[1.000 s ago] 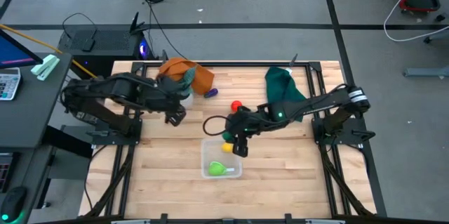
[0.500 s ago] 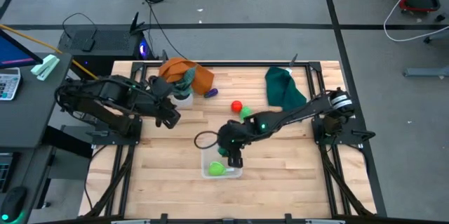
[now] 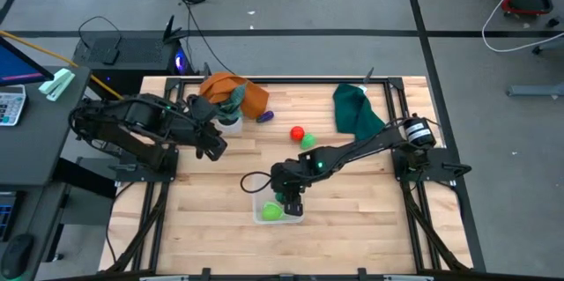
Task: Pick and placing Produce into tupperware
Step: Put the bell pepper into the transparent bin
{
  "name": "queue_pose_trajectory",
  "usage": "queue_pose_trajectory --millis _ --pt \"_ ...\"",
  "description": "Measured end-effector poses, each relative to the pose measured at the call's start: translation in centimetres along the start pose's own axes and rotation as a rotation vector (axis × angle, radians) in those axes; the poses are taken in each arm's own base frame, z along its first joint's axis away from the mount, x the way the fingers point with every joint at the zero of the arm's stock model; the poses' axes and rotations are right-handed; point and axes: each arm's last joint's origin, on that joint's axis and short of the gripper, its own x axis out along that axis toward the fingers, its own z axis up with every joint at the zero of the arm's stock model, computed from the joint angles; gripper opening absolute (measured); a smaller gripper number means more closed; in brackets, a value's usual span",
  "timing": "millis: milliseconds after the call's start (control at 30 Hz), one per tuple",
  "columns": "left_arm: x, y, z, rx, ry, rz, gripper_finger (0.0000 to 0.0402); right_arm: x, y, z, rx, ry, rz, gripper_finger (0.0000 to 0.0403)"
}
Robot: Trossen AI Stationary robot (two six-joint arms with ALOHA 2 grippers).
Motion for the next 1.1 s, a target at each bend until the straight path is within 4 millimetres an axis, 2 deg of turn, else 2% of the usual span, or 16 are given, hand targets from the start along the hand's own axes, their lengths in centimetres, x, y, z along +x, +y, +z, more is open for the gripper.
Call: queue_pose_trajectory --millis 267,467,767,1100 --pt "0.0 0.0 0.0 0.002 0.0 0.0 0.0158 1.6 -0.3 -0.3 0.018 0.037 0.012 0.0185" --pt "0.0 0.0 0.0 0.002 0.001 0.0 0.0152 2.1 -0.4 -0.5 0.022 0.059 0.008 0.0185" --pt "0.0 0.0 0.0 0.011 0.001 0.0 0.0154 4.2 -0.8 -1.1 0.03 0.114 0.012 0.0185" --pt "0.0 0.0 0.0 0.021 0.001 0.0 0.0155 4.1 -0.9 -1.1 0.02 0.122 0.019 0.019"
